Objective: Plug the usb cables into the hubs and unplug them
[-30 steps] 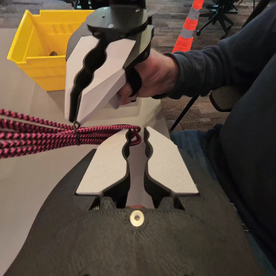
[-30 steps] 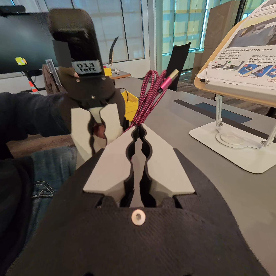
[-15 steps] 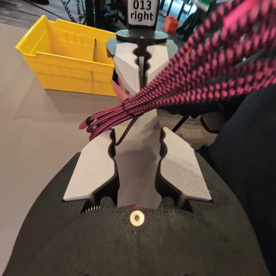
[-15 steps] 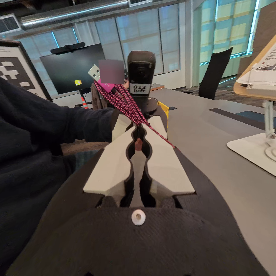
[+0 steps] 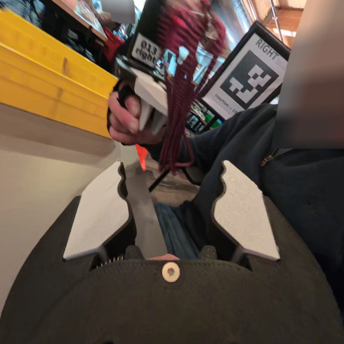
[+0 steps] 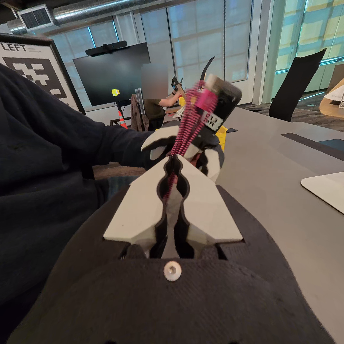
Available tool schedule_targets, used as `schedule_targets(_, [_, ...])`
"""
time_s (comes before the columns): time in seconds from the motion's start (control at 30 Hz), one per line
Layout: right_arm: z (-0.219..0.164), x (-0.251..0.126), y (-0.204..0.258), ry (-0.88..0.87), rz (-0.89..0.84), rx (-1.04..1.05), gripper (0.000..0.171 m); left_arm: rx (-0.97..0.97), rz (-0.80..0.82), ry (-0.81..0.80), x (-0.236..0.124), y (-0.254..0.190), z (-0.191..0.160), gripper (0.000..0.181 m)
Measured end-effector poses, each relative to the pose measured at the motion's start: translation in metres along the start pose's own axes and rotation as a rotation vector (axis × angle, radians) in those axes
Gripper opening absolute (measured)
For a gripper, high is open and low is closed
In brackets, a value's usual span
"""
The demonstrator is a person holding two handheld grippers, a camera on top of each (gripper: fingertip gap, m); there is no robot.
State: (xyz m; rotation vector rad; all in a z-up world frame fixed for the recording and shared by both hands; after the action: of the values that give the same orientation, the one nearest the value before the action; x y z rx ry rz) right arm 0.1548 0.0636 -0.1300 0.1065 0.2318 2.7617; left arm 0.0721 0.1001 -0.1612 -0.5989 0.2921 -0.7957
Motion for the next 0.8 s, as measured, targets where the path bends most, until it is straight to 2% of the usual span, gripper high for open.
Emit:
schedule_targets(0.07, [0.001, 0.0, -0.001, -0.01, 0.001, 0.003, 0.0, -0.049, -0.031, 0.066, -0.002, 0.0, -0.022, 0.094])
schedule_targets(0.2, [0.0, 0.0, -0.002, 0.006, -0.018, -0.013, 0.0, -0.082, -0.058, 0.036, -0.009, -0.012, -0.04, 0.09])
schedule_targets(0.3, [-0.003, 0.002, -0.006, 0.023, -0.043, -0.029, 0.0, -0.04, -0.104, 0.019, -0.004, -0.034, -0.035, 0.089])
schedule_targets(0.43, [-0.008, 0.007, -0.014, 0.06, -0.075, -0.052, 0.0, 0.033, -0.245, 0.02, 0.015, -0.068, -0.027, 0.08])
schedule_targets(0.57, [-0.009, 0.009, -0.018, 0.076, -0.096, -0.067, 0.0, 0.084, -0.32, 0.022, 0.034, -0.085, -0.023, 0.081])
schedule_targets(0.67, [-0.01, 0.012, -0.016, 0.092, -0.094, -0.08, 0.0, 0.064, -0.251, -0.023, 0.045, -0.07, -0.018, 0.084])
schedule_targets(0.73, [-0.007, 0.012, -0.012, 0.069, -0.078, -0.079, 0.0, 0.017, -0.176, -0.002, 0.048, -0.051, -0.023, 0.095])
schedule_targets(0.8, [-0.002, 0.011, -0.007, 0.044, -0.057, -0.073, 0.0, -0.003, -0.139, -0.001, 0.047, -0.038, -0.027, 0.097])
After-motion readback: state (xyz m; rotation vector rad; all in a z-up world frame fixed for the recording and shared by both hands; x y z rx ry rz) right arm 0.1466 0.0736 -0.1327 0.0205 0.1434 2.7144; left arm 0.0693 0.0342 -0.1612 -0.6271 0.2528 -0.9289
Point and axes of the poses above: each gripper's, where its closed fingertips meet, x out along the fingers, z out of its top, y = z × x across the jaws, the point moved 4 cm from there along -x, back along the fingers, and after that the axes turned 1 degree about y, right-handed, at the moved point
